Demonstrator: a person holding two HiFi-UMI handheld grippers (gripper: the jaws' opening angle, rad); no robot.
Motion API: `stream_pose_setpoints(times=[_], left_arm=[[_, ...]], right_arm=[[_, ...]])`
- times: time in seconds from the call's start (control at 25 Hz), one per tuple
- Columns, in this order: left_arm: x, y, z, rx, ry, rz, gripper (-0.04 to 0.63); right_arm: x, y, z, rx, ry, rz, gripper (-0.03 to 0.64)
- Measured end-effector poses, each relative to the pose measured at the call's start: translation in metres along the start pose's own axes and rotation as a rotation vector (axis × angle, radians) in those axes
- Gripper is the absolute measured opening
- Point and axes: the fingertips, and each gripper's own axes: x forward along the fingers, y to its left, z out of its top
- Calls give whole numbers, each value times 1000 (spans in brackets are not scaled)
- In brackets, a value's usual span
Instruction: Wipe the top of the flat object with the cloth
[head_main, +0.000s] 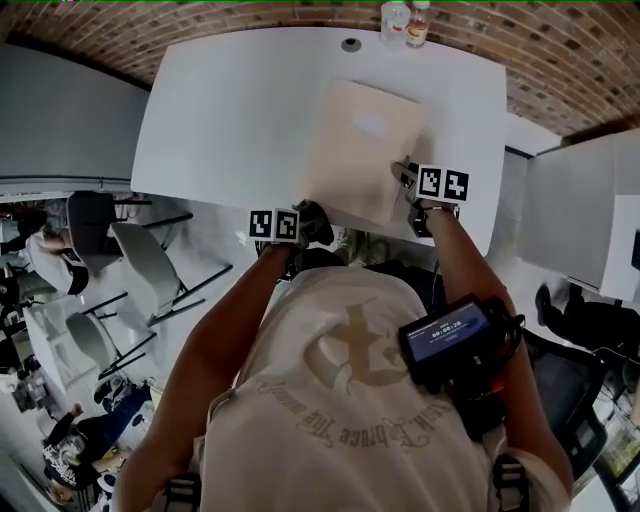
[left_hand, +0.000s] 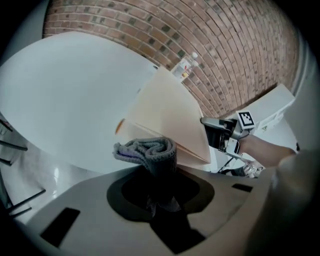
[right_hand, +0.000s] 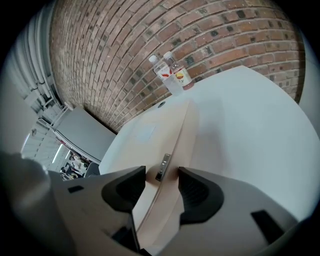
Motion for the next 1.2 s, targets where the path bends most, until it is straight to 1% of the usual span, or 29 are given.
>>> stream_pose_setpoints(times=[0.16, 0.36, 0.56, 0.76, 0.92, 1.04, 1.2], left_arm=[[21, -34, -14, 69, 75, -53, 109], [42, -65, -30, 159, 185, -90, 109], [62, -95, -45, 208, 256, -158, 109], [79, -125, -60, 256, 305, -220, 109], [84, -145, -77, 313, 381, -290, 109], [80, -158, -79, 366, 401, -339, 109], [58, -167, -73, 458, 399, -392, 109]], right_arm=[[0, 1, 1, -12, 10, 4, 215], [1, 0, -2, -19, 20, 2, 215], [4, 0, -1, -26, 14, 5, 215], [2, 0, 0, -21, 13, 2, 215], [2, 1, -3, -16, 3, -6, 215], [3, 1, -3, -17, -4, -2, 215], [-4, 1, 3, -26, -33, 5, 213]])
